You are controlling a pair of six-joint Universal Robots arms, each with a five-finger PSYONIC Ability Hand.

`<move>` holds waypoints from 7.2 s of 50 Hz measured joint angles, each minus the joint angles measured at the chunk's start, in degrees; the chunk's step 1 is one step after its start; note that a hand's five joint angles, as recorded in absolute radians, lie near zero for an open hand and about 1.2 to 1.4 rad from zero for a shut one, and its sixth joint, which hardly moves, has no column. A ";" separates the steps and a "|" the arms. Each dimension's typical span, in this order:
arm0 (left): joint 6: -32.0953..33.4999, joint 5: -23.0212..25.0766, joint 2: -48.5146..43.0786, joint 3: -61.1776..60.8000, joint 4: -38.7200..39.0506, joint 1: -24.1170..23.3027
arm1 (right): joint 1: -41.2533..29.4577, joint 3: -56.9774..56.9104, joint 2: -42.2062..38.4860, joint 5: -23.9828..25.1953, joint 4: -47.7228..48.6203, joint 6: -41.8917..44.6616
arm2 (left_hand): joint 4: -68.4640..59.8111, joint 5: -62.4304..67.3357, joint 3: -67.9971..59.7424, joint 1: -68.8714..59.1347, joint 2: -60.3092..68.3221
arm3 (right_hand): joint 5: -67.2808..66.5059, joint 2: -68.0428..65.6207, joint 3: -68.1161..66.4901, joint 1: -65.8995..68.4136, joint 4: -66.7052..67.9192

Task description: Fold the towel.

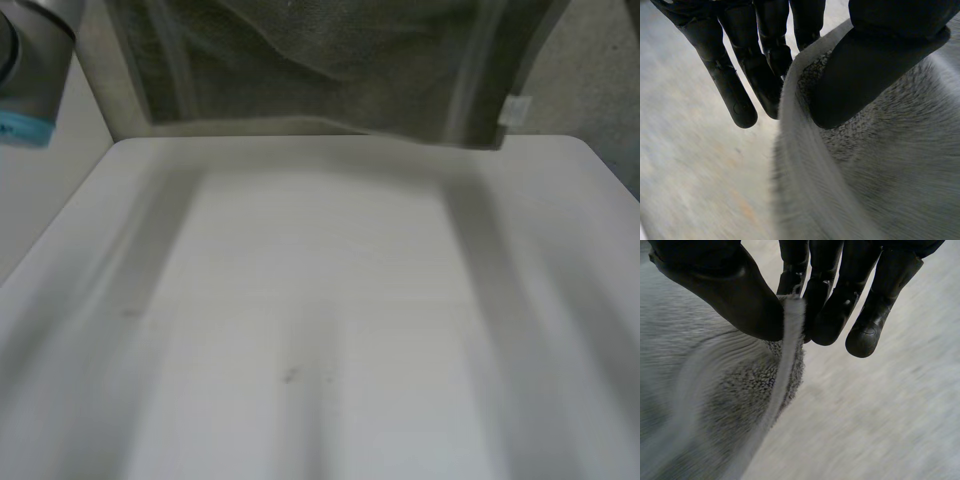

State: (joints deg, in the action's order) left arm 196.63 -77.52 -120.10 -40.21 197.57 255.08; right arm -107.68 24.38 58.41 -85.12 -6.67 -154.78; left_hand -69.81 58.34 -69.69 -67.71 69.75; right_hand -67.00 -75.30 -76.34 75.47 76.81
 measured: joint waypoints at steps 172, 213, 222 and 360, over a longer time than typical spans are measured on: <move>20.82 4.25 -23.92 -12.98 -15.88 4.04 | 6.02 29.73 -15.55 0.27 2.80 12.87 | -0.06 0.00 -0.06 -1.58 0.02 | -0.75 -1.41 0.00 0.04 0.00; 1.85 3.97 1.69 -39.21 -7.40 3.02 | 7.03 54.35 5.80 -0.46 2.94 5.68 | 60.34 -57.05 60.32 58.11 -60.46 | 64.04 61.56 63.21 -62.75 -62.58; -4.99 3.96 10.44 -55.52 3.43 4.46 | 10.10 70.07 9.82 5.11 8.65 6.08 | 60.34 -57.05 60.32 58.11 -60.47 | 63.48 61.16 62.65 -61.65 -62.29; -14.86 3.31 19.38 -63.39 9.79 4.42 | -32.17 29.59 -18.31 12.98 4.94 6.14 | 60.35 -57.07 60.30 58.11 -60.39 | 10.93 10.36 10.68 -10.80 -10.34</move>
State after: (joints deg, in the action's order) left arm 181.77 -74.21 -100.73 -103.60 207.36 259.50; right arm -139.86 53.97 40.11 -72.14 -1.73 -148.65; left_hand -9.46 1.27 -9.38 -9.59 9.36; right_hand -56.07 -64.93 -65.66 64.67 66.47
